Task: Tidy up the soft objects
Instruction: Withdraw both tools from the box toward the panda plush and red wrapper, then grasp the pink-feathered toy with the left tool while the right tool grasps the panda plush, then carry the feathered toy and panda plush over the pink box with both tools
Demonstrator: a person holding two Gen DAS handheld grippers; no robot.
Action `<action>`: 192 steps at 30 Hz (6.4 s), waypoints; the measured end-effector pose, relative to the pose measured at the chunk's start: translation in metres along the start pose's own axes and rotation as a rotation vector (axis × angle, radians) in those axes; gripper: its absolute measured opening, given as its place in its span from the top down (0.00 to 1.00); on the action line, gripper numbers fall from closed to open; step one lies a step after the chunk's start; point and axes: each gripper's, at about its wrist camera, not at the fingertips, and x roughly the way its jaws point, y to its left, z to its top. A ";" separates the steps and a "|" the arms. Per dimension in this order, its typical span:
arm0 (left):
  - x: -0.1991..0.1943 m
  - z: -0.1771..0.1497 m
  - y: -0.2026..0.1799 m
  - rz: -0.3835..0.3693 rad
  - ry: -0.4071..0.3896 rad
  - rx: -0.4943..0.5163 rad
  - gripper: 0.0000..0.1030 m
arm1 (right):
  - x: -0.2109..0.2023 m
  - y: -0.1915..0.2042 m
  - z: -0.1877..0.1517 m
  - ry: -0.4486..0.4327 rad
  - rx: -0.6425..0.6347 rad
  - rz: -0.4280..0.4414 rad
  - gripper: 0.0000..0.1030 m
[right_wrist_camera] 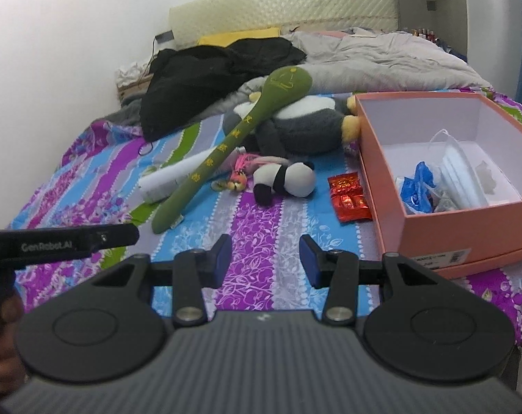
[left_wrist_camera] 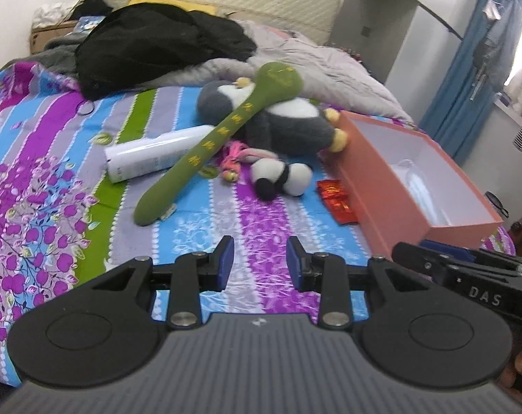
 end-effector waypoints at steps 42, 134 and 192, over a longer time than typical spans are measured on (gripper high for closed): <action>0.282 0.066 0.032 0.071 0.010 -0.035 0.56 | 0.259 -0.066 0.073 0.073 0.207 -0.017 0.28; 0.084 -0.013 0.019 0.033 0.046 -0.164 0.70 | 0.106 -0.001 0.024 0.257 -0.320 0.048 0.60; 0.251 0.158 -0.287 -0.233 0.244 0.308 0.70 | 0.070 -0.276 0.112 0.150 0.259 -0.279 0.59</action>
